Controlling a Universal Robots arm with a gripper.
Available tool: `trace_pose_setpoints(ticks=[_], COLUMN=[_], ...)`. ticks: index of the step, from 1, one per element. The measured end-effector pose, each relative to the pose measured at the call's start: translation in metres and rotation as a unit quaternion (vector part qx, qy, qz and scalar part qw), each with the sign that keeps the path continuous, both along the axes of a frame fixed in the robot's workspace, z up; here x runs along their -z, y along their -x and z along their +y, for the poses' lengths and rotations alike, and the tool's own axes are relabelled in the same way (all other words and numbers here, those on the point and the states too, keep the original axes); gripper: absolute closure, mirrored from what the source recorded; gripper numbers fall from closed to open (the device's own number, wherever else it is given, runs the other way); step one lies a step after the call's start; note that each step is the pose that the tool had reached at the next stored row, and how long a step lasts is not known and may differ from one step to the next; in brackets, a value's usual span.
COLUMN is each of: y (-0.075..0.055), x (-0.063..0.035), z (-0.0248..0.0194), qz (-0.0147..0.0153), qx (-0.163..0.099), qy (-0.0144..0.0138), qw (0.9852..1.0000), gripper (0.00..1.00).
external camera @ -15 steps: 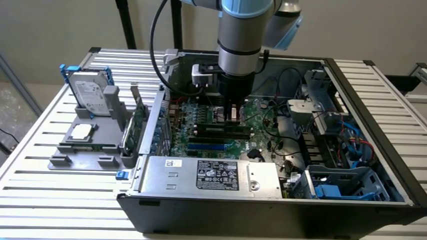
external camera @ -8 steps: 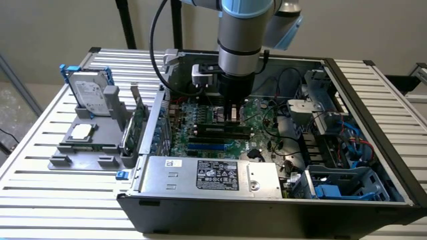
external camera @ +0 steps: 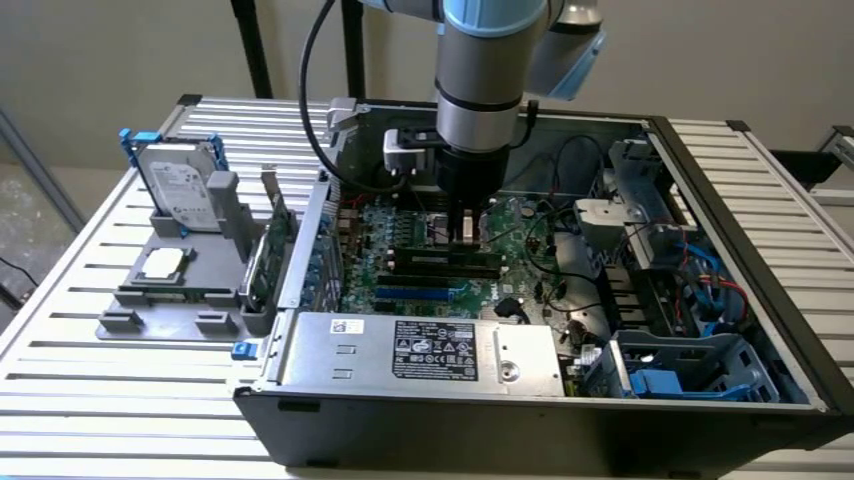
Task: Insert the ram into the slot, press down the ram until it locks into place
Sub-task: 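Insert the ram into the slot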
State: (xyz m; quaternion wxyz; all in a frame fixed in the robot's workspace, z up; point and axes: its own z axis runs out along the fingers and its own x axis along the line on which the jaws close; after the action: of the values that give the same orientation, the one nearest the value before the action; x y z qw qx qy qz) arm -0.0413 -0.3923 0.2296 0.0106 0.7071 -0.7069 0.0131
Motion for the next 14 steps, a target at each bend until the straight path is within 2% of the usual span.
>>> trace_pose_setpoints(ticks=[14], y=[0.0004], x=[0.0020], z=[0.0000], qz=[0.0000], qx=[-0.005], qy=[0.0000], qw=[1.0000], gripper=[0.86])
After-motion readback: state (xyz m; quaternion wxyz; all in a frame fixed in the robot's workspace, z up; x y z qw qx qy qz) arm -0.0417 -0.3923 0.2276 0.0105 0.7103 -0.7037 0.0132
